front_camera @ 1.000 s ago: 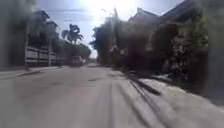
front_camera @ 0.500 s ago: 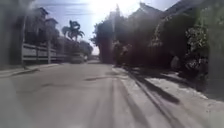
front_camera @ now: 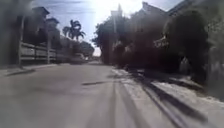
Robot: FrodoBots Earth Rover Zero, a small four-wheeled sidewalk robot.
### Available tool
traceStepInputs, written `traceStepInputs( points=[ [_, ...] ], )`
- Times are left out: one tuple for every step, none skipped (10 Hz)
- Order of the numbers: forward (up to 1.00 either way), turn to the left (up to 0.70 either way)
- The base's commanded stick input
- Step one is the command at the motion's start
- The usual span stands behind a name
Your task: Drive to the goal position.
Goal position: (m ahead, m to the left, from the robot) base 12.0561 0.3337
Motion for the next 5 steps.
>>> traceStepInputs(
  points=[
    [1.0, 0.0],
    [1.0, 0.0],
    [1.0, 0.0],
    [1.0, 0.0],
    [1.0, 0.0]
  ],
)
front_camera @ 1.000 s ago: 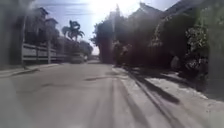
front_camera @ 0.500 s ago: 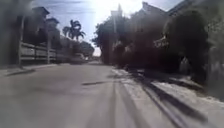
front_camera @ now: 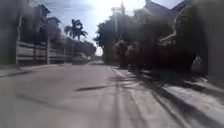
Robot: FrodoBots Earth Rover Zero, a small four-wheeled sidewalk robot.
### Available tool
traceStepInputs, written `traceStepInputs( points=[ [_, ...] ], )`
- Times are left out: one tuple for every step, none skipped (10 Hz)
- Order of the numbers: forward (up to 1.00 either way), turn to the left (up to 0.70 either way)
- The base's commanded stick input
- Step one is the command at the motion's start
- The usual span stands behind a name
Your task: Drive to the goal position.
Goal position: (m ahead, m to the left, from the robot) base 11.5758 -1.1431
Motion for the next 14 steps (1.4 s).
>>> traceStepInputs(
  points=[
    [1.0, 0.0],
    [1.0, 0.0],
    [1.0, 0.0],
    [1.0, 0.0],
    [1.0, 0.0],
    [1.0, 0.0],
    [1.0, 0.0],
    [1.0, 0.0],
    [1.0, 0.0],
    [1.0, 0.0],
    [1.0, 0.0],
    [1.0, 0.0],
    [1.0, 0.0],
    [1.0, 0.0]
  ],
)
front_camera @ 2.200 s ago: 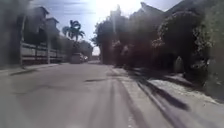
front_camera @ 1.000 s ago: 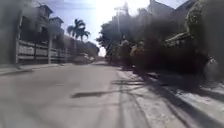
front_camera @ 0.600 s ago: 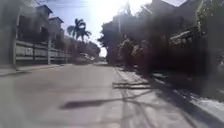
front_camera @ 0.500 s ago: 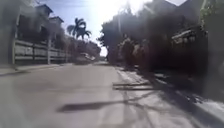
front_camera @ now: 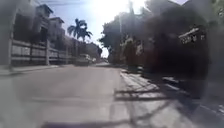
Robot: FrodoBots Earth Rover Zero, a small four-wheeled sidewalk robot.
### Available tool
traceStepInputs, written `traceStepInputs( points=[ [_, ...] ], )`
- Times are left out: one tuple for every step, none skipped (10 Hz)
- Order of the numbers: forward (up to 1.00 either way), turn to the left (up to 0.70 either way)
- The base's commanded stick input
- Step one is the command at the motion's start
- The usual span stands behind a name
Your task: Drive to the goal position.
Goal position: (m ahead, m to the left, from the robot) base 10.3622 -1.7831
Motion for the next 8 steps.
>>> traceStepInputs(
  points=[
    [1.0, 0.0],
    [1.0, 0.0],
    [1.0, 0.0],
    [1.0, 0.0],
    [1.0, 0.0],
    [1.0, 0.0],
    [1.0, 0.0],
    [1.0, 0.0]
  ],
)
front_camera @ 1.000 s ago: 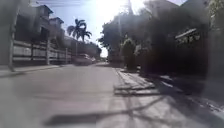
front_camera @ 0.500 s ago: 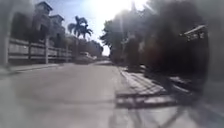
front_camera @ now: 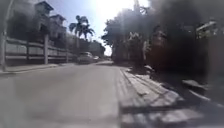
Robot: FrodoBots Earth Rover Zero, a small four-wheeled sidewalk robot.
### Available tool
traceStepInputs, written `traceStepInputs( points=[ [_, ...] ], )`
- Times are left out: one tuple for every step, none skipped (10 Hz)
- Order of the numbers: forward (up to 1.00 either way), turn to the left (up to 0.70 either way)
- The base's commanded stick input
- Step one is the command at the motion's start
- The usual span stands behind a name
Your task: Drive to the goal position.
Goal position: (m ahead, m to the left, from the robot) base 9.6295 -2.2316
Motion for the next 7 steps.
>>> traceStepInputs(
  points=[
    [1.0, 0.0],
    [1.0, 0.0],
    [1.0, 0.0],
    [1.0, 0.0],
    [1.0, 0.0],
    [1.0, 0.0],
    [1.0, 0.0]
  ],
)
